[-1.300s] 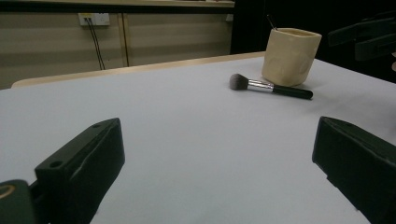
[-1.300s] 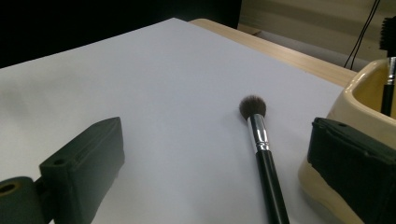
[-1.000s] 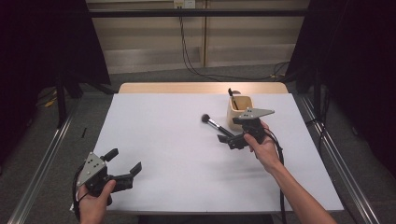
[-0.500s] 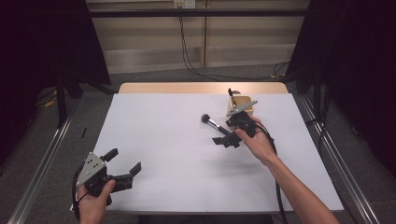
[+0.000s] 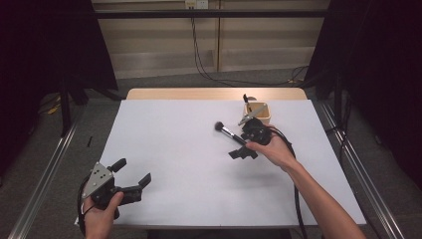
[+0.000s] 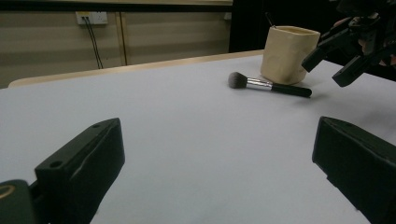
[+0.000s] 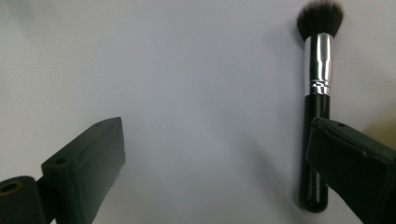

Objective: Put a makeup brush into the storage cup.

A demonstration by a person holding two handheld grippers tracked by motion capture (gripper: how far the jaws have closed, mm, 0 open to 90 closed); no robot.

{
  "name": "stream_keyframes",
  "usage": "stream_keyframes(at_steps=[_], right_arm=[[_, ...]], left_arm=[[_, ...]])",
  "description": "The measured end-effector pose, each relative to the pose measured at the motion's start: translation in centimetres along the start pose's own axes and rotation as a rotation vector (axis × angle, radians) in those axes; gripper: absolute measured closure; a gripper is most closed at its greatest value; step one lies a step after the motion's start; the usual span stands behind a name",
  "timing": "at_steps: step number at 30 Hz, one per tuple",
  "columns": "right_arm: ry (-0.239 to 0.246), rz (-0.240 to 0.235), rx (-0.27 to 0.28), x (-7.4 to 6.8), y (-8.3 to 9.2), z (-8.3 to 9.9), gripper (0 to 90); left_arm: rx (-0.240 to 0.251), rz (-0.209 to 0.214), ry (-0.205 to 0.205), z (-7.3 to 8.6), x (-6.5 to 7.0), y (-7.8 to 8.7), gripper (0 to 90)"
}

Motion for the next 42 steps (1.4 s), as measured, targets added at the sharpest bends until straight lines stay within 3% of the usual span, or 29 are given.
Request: stream_keyframes(at_steps=[6, 11, 19, 22, 27, 42], right_arm=[[0.031, 0.011, -0.079, 0.0, -1.0, -0.9, 7.2], [0.011, 0.017, -0.177, 0.5, -1.8, 0.2, 11.8], [-0.017, 0.034, -0.260, 1.6, -1.4, 1.9, 16.2], [-0.028, 0.046, -0.284, 2.0, -1.2, 2.2, 24.2], [-0.043, 0.086, -0.329, 3.1, -0.9, 2.6, 28.6], [-0.064, 0.128, -0.363, 5.3, -1.2, 3.2, 46.6]], left_arm=[[0.000, 0.001, -0.004, 0.0, -0.1, 0.1, 2.3], [0.000, 0.003, -0.004, 0.1, -0.1, 0.1, 2.3], [-0.007, 0.004, -0.008, 0.1, 0.0, 0.0, 2.3], [-0.006, 0.004, -0.007, 0.1, 0.0, 0.0, 2.3], [-0.004, 0.004, -0.001, 0.1, 0.0, 0.0, 2.3], [-0.004, 0.004, -0.001, 0.1, -0.1, 0.0, 2.3]])
Point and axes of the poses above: each handheld gripper's, and its own axes: y roughly backward along the jaws, z roughly out of its underside, x roughly to its right, the point moved 10 cm from there along -y, roughly forward along the jaws, and after that the axes turned 1 degree about y, right-handed, at the moved point
